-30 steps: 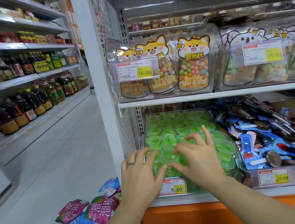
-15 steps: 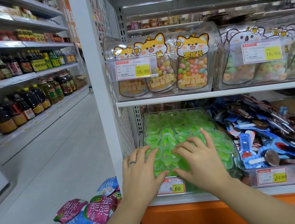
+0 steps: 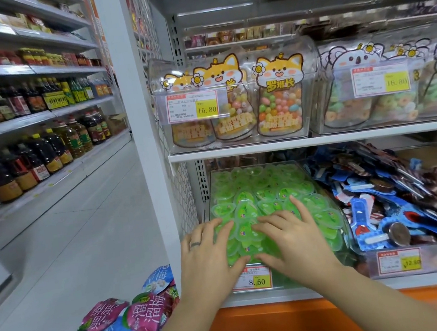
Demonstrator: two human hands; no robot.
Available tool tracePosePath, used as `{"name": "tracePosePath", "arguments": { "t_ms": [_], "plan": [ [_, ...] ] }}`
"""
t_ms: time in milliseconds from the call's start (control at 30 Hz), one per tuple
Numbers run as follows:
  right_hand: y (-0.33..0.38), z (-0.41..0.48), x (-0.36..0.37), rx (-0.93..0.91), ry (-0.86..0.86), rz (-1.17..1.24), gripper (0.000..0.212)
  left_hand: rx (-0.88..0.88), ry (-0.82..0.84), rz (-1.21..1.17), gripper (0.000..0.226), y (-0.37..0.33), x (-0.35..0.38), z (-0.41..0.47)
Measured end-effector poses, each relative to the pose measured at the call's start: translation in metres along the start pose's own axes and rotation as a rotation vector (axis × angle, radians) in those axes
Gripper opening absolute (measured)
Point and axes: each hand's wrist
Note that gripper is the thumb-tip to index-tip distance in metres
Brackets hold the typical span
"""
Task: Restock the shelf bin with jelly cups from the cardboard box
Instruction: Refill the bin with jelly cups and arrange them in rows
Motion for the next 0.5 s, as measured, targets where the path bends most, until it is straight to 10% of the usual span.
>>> {"name": "tracePosePath", "arguments": {
  "t_ms": [500],
  "plan": [
    [-0.039,-0.045,-0.056,0.208,-0.296,0.17,0.036,0.125,-0.228,-0.182,0.044,-0.048,-0.027,-0.006]
  ]
}}
Point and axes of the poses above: each hand's wrist, its own z-axis towards the middle knuckle, its own x-axis out of the palm, y = z × x, and after that the axes turned 7 degrees about x, right-handed
